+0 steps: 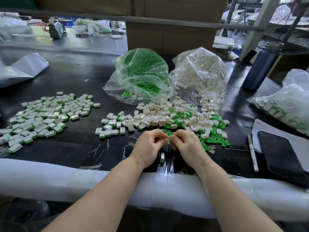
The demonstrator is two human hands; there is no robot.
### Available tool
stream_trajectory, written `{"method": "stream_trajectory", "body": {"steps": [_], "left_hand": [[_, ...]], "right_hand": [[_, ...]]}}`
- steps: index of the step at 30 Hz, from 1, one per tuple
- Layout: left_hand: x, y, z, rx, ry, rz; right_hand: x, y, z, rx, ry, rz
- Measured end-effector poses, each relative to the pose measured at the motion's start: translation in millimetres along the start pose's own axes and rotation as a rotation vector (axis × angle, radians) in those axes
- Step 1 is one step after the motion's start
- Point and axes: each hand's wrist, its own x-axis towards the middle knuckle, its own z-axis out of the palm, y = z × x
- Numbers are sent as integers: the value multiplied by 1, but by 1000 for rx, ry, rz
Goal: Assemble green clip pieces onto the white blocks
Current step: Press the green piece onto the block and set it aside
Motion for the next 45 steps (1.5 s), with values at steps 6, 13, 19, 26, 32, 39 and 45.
{"method": "stream_trajectory", "body": {"steps": [6, 13, 19, 26, 32, 39, 45], "left_hand": [[0, -3, 0, 70, -23, 3], [0, 0, 2, 4, 8, 16], [0, 1, 3, 40, -14, 69], [2, 0, 1, 17, 55, 61], [1, 2, -1, -30, 29, 25], [0, 0, 0, 74, 0, -16], [0, -2, 0, 133, 7, -13]], "right_hand": [[-1, 0, 0, -66, -7, -10], [1, 0, 1, 120, 49, 14], [0, 0, 1, 250, 103, 14], [-2, -3, -4, 396, 53, 53], [-3, -4, -2, 316, 67, 67], [-4, -6, -2, 165, 22, 72], [-4, -5, -3, 132, 9, 55]]}}
